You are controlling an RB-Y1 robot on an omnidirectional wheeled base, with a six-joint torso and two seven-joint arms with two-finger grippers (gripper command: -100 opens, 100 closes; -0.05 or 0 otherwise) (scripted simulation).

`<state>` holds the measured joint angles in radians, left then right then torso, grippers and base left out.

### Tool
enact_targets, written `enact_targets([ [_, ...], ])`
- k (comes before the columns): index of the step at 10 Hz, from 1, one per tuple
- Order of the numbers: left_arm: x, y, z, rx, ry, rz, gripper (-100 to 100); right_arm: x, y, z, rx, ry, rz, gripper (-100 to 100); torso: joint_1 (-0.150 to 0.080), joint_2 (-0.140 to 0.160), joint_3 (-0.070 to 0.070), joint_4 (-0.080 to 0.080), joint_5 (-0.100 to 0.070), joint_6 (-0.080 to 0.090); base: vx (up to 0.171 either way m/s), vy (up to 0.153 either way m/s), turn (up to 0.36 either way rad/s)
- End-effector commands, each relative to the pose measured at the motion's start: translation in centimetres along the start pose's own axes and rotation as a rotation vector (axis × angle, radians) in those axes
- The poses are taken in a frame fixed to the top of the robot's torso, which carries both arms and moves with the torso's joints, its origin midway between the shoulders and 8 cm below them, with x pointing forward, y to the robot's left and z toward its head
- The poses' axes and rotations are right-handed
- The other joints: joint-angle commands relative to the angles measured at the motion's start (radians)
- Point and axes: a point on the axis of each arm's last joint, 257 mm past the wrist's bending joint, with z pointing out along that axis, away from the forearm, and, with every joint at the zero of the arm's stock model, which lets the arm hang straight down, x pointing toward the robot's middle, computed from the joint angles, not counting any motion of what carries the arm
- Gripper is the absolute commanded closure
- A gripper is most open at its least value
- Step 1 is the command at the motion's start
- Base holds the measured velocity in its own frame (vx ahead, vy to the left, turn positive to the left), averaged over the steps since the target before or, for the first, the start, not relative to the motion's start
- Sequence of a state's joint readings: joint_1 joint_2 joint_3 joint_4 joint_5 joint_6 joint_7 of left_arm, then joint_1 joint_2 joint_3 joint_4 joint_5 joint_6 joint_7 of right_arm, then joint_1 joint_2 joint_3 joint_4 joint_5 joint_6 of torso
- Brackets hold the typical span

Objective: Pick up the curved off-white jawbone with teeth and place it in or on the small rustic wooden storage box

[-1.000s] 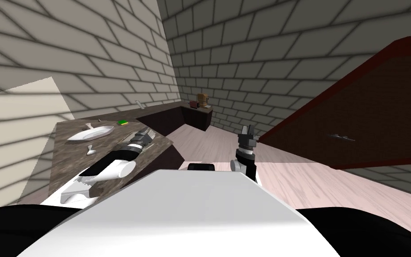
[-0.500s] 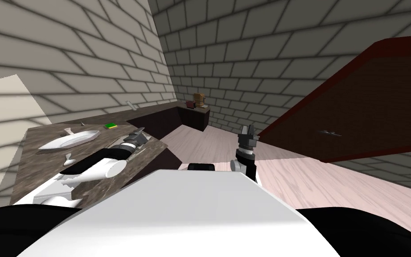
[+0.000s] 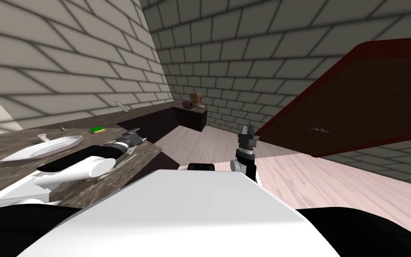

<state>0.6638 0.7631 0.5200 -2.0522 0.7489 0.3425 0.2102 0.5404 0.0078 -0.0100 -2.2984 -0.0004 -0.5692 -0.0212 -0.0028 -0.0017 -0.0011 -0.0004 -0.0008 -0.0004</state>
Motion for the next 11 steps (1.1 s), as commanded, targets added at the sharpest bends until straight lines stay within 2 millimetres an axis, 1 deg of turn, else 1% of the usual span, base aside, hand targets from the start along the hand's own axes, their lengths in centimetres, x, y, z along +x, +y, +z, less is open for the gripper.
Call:
enact_targets([
  [1, -0.7, 0.6, 0.0, -0.040, -0.011, -0.020, -100, 0.0, 0.0, 0.0, 0.000, 0.000, 0.000, 0, 0.000, 0.000, 0.000, 0.000, 0.000, 0.000, 0.045, -0.025, -0.061],
  [2, -1.8, 0.4, -0.1, -0.069, -0.025, -0.054, -100, 0.0, 0.0, 0.0, 0.000, 0.000, 0.000, 0, 0.000, 0.001, 0.000, 0.000, 0.000, 0.000, 0.049, -0.033, -0.115],
  [3, -1.9, 0.9, -0.1, -0.090, -0.029, -0.057, -100, 0.0, 0.0, 0.0, 0.000, 0.000, 0.000, 0, 0.000, 0.000, 0.000, 0.000, 0.000, 0.000, 0.043, -0.015, -0.045],
  [4, -2.9, 0.7, -0.2, -0.116, -0.040, -0.097, -100, 0.0, 0.0, 0.0, 0.000, 0.000, 0.000, 0, 0.001, 0.001, 0.000, 0.000, 0.000, 0.000, 0.054, -0.015, -0.076],
  [5, -3.0, 1.4, -0.3, -0.141, -0.046, -0.097, -100, 0.0, 0.0, 0.0, 0.000, 0.000, 0.000, 0, 0.001, 0.000, 0.000, 0.000, 0.000, 0.000, 0.045, -0.012, -0.050],
  [6, -3.9, 1.3, -0.5, -0.167, -0.058, -0.140, -100, 0.0, 0.0, 0.0, 0.000, 0.000, 0.000, 0, 0.001, 0.001, 0.000, 0.000, 0.000, 0.000, 0.045, -0.016, -0.078],
  [7, -4.0, 1.9, -0.6, -0.192, -0.064, -0.140, -100, 0.0, 0.0, 0.0, 0.000, 0.000, 0.000, 0, 0.001, 0.001, 0.000, 0.000, 0.000, 0.000, 0.038, -0.007, -0.044],
  [8, -4.8, 1.9, -0.8, -0.219, -0.078, -0.184, -100, 0.0, 0.0, 0.0, 0.000, 0.000, 0.000, 0, 0.001, 0.001, 0.001, 0.000, 0.000, 0.000, 0.045, -0.006, -0.081],
  [9, -4.9, 2.6, -1.0, -0.245, -0.084, -0.185, -100, 0.0, 0.0, 0.0, 0.000, 0.000, 0.000, 0, 0.001, 0.001, 0.001, 0.000, 0.000, 0.000, 0.036, -0.001, -0.035],
  [10, -5.6, 2.6, -1.2, -0.272, -0.097, -0.232, -100, 0.0, 0.0, 0.0, 0.000, 0.000, 0.000, 0, 0.002, 0.002, 0.001, 0.000, 0.001, -0.001, 0.038, -0.002, -0.062],
  [11, -5.7, 3.3, -1.4, -0.299, -0.104, -0.233, -100, 0.0, 0.0, 0.0, 0.000, 0.000, 0.000, 0, 0.002, 0.001, 0.001, 0.000, 0.000, 0.000, 0.031, 0.006, -0.033],
])
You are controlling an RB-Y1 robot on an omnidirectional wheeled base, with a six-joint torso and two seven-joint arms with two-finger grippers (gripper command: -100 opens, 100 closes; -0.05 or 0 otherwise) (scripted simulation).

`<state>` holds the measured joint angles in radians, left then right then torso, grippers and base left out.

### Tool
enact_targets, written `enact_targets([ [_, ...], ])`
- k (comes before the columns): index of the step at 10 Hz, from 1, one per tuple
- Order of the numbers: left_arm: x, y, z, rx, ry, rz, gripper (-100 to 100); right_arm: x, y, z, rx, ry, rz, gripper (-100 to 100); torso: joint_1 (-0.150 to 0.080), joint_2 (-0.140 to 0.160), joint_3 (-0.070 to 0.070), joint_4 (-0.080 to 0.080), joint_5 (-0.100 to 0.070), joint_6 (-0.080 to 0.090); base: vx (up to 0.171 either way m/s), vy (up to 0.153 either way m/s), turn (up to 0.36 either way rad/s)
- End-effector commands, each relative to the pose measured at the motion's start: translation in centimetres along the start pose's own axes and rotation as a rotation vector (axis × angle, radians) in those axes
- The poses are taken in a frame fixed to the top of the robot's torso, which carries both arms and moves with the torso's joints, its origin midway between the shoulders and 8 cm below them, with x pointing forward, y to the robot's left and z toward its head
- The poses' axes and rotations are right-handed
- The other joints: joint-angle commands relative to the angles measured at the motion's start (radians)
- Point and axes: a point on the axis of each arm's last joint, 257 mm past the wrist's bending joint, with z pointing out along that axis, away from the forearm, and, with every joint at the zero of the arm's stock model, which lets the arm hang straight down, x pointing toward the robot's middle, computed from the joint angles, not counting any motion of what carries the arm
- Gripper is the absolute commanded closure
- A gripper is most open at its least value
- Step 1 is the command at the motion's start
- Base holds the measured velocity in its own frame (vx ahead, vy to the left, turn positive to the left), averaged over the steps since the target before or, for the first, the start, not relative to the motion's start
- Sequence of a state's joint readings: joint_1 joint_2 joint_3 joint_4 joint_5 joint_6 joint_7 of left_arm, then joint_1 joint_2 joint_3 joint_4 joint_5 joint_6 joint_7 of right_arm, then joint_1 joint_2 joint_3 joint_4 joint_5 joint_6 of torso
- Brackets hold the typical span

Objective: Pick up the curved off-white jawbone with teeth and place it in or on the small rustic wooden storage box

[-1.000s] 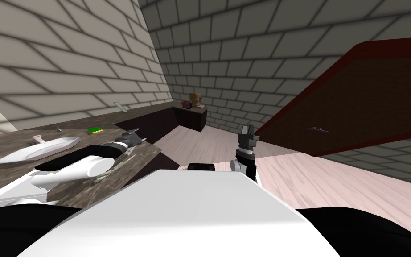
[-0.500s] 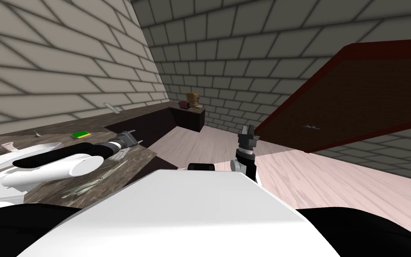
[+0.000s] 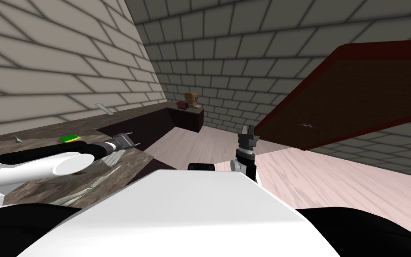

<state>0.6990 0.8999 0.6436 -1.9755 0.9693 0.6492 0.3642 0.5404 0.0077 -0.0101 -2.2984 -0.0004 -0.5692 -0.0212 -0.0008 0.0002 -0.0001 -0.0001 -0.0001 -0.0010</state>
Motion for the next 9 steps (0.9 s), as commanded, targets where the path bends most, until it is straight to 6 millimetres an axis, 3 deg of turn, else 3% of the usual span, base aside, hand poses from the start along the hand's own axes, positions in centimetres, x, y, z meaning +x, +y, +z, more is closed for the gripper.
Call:
enact_targets([
  [1, -1.1, 0.5, -0.3, -0.051, -0.020, -0.056, -100, 0.0, 0.0, 0.0, 0.000, 0.000, 0.000, 0, 0.000, 0.000, 0.000, 0.000, 0.000, 0.000, 0.032, 0.019, -0.050],
  [9, -4.6, 5.5, -2.0, -0.284, -0.111, -0.262, -100, 0.0, 0.0, 0.0, 0.000, 0.000, 0.000, 0, 0.002, 0.001, 0.001, 0.000, 0.000, 0.000, 0.020, 0.026, -0.030],
])
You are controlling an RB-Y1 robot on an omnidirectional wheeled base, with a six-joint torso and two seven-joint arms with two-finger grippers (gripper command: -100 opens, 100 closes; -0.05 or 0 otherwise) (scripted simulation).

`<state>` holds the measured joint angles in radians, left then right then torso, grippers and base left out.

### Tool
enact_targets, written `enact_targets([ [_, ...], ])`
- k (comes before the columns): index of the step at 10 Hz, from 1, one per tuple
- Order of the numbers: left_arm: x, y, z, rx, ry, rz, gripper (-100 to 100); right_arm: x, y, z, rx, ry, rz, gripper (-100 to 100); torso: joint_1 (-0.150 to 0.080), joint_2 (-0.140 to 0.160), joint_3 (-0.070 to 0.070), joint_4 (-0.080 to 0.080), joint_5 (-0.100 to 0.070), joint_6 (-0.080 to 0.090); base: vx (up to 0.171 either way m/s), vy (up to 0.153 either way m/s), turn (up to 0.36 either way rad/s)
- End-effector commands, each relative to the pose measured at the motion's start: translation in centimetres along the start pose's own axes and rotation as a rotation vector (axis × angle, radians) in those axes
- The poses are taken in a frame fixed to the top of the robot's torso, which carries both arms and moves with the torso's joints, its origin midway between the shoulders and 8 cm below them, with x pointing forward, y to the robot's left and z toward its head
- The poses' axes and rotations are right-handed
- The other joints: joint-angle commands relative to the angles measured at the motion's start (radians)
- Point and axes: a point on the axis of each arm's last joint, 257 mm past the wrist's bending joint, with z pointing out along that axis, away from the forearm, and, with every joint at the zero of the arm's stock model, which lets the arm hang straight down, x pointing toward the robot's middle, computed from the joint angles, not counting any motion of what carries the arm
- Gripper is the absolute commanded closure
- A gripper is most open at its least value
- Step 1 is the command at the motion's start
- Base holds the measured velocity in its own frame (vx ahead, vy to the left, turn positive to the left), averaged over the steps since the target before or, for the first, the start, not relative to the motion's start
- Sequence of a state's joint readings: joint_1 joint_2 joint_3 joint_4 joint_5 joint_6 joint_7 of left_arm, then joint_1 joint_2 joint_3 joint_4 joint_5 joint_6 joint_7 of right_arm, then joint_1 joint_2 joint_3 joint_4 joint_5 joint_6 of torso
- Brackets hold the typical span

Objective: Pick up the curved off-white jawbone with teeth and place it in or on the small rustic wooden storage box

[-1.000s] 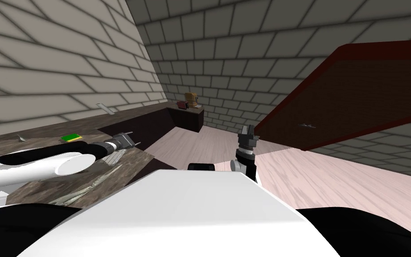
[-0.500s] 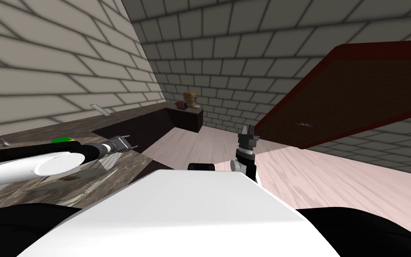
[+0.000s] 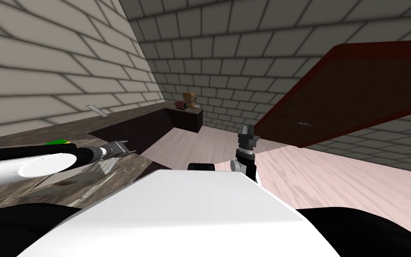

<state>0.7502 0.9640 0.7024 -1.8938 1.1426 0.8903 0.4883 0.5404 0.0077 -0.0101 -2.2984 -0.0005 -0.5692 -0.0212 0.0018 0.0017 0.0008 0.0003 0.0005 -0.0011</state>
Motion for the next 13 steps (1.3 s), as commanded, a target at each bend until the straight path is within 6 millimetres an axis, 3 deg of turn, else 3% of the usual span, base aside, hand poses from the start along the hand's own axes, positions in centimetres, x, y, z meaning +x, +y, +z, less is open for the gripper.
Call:
enact_targets([
  [1, -0.6, 0.9, -0.1, -0.042, -0.020, -0.028, -100, 0.0, 0.0, 0.0, 0.000, 0.000, 0.000, 0, 0.000, 0.000, 0.000, 0.000, 0.000, 0.000, 0.010, 0.042, -0.015],
  [5, -3.0, 4.0, -0.5, -0.159, -0.075, -0.130, -100, 0.0, 0.0, 0.0, 0.000, 0.000, 0.000, 0, 0.000, 0.001, 0.000, 0.000, 0.000, 0.000, 0.005, 0.046, -0.009],
  [7, -5.5, 7.4, -1.0, -0.260, -0.131, -0.228, -100, 0.0, 0.0, 0.0, 0.000, 0.000, 0.000, 0, 0.001, 0.002, 0.001, 0.000, 0.000, 0.000, -0.010, 0.072, 0.009],
  [8, -5.6, 7.8, -1.1, -0.273, -0.138, -0.228, -100, 0.0, 0.0, 0.0, 0.000, 0.000, 0.000, 0, 0.003, 0.002, 0.001, 0.000, 0.001, 0.000, -0.014, 0.082, 0.007],
  [10, -8.3, 11.8, -1.9, -0.375, -0.206, -0.320, -100, 0.0, 0.0, 0.0, 0.000, 0.000, 0.000, 0, 0.003, 0.003, 0.002, 0.001, 0.001, 0.000, -0.035, 0.093, 0.037],
  [11, -8.4, 12.0, -2.0, -0.380, -0.209, -0.320, -100, 0.0, 0.0, 0.0, 0.000, 0.000, 0.000, 0, 0.004, 0.004, 0.002, 0.001, 0.001, -0.001, -0.048, 0.084, 0.017],
  [13, -11.2, 16.1, -3.1, -0.467, -0.282, -0.399, -100, 0.0, 0.0, 0.0, 0.000, 0.000, 0.000, 0, 0.002, 0.005, 0.003, 0.001, 0.001, -0.001, -0.053, 0.084, 0.068],
])
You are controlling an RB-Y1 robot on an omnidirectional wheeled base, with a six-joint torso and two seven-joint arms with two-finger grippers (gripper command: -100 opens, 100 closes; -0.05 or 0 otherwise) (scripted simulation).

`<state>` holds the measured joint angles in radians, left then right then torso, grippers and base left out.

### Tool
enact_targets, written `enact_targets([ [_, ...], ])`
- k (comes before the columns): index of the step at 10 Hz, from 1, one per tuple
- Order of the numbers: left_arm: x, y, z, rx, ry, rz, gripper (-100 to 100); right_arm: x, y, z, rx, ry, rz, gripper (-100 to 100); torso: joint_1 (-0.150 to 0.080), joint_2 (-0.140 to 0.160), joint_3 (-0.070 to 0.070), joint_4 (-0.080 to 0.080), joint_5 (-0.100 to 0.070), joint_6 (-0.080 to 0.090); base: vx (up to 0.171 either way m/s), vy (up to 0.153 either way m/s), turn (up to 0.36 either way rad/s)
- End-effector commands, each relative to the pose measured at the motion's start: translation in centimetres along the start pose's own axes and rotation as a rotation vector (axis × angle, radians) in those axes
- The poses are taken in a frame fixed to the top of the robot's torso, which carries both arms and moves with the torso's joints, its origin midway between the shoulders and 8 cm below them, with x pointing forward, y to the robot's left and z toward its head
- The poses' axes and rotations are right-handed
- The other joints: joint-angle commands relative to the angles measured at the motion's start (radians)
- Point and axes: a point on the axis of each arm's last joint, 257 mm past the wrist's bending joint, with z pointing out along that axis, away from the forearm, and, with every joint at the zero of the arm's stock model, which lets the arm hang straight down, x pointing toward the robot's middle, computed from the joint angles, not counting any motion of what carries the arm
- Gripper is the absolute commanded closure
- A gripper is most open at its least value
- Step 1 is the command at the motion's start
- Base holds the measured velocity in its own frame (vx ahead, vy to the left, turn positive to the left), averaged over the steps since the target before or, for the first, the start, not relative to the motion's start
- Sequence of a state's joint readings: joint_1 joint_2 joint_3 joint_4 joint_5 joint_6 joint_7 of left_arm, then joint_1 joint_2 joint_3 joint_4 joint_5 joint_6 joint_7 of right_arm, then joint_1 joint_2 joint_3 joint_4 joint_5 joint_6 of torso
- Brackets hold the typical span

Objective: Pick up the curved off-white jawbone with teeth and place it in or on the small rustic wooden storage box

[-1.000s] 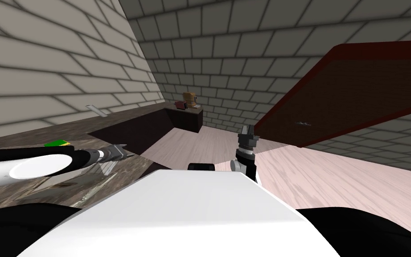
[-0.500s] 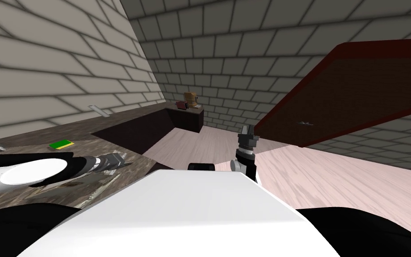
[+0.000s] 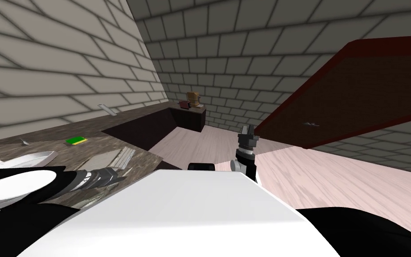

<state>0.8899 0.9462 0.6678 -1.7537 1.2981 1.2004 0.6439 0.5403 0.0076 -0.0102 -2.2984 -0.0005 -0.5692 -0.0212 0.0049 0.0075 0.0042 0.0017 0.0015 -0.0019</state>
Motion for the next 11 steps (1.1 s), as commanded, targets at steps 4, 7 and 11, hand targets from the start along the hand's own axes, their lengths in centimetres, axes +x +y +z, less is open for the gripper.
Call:
enact_targets([
  [4, -2.2, 1.3, 1.7, -0.029, -0.040, -0.069, -100, 0.0, 0.0, 0.0, 0.000, 0.000, 0.000, 0, -0.005, -0.003, -0.002, -0.001, -0.001, 0.001, -0.049, 0.044, -0.042],
  [7, -3.3, 1.3, 3.3, -0.018, -0.056, -0.145, -100, 0.0, 0.0, 0.0, 0.000, 0.000, 0.000, 0, -0.005, 0.002, 0.001, 0.001, -0.001, 0.001, -0.123, 0.013, -0.256],
  [11, -3.0, 1.2, 3.0, -0.022, -0.052, -0.130, 100, 0.0, 0.0, 0.0, 0.000, 0.000, 0.000, 0, -0.005, -0.004, -0.002, -0.001, -0.001, 0.001, -0.020, 0.001, -0.013],
])
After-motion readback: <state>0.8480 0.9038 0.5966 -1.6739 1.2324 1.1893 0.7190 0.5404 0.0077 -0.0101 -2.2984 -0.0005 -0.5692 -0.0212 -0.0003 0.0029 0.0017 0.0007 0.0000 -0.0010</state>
